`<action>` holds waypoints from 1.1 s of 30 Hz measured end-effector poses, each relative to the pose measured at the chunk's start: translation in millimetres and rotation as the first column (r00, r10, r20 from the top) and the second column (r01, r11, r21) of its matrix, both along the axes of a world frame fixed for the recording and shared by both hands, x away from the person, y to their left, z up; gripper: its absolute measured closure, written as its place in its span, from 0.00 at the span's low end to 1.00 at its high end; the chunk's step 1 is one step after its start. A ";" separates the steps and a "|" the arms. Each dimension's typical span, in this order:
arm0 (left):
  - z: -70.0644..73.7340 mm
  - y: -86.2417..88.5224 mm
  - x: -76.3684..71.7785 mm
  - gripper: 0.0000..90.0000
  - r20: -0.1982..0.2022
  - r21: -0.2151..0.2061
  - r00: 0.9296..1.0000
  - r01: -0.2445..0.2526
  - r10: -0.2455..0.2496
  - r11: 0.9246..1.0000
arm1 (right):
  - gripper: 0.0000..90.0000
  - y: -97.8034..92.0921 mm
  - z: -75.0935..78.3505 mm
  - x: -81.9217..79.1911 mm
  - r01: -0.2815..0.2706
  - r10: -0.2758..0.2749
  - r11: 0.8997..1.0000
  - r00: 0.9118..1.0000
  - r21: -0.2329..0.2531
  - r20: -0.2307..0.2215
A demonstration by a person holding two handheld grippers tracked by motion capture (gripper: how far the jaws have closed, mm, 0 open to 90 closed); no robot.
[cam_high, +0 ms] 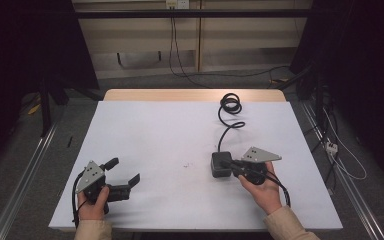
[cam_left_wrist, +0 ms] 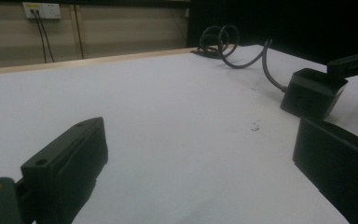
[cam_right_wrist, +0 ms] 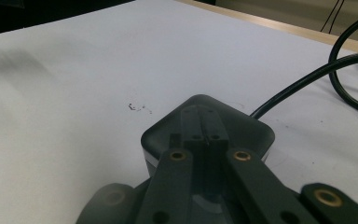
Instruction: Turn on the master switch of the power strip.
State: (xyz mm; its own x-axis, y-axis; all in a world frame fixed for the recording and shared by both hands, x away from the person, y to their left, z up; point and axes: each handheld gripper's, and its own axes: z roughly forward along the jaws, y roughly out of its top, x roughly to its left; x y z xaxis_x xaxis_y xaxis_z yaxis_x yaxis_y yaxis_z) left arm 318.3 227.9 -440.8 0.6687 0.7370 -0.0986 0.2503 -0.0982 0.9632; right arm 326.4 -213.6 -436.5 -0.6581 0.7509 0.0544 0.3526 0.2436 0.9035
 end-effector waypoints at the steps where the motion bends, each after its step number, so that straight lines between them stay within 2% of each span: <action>1: 0.0 0.1 -0.1 0.03 0.000 0.000 1.000 -0.001 0.001 1.000 | 1.00 -0.2 0.0 0.1 -0.001 0.001 1.000 1.000 0.001 -0.001; 33: -0.1 -0.5 -0.1 0.03 -0.002 0.005 1.000 -0.001 0.001 1.000 | 1.00 1.6 0.5 -1.2 0.016 -0.016 1.000 1.000 0.000 0.002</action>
State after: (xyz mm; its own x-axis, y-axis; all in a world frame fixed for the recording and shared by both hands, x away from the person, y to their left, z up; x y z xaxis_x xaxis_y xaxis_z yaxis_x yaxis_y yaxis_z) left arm 318.3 227.4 -440.9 0.6676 0.7383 -0.0964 0.2520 -0.1022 0.9623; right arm 325.2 -212.0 -436.0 -0.6461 0.7614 0.0527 0.3542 0.2380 0.9044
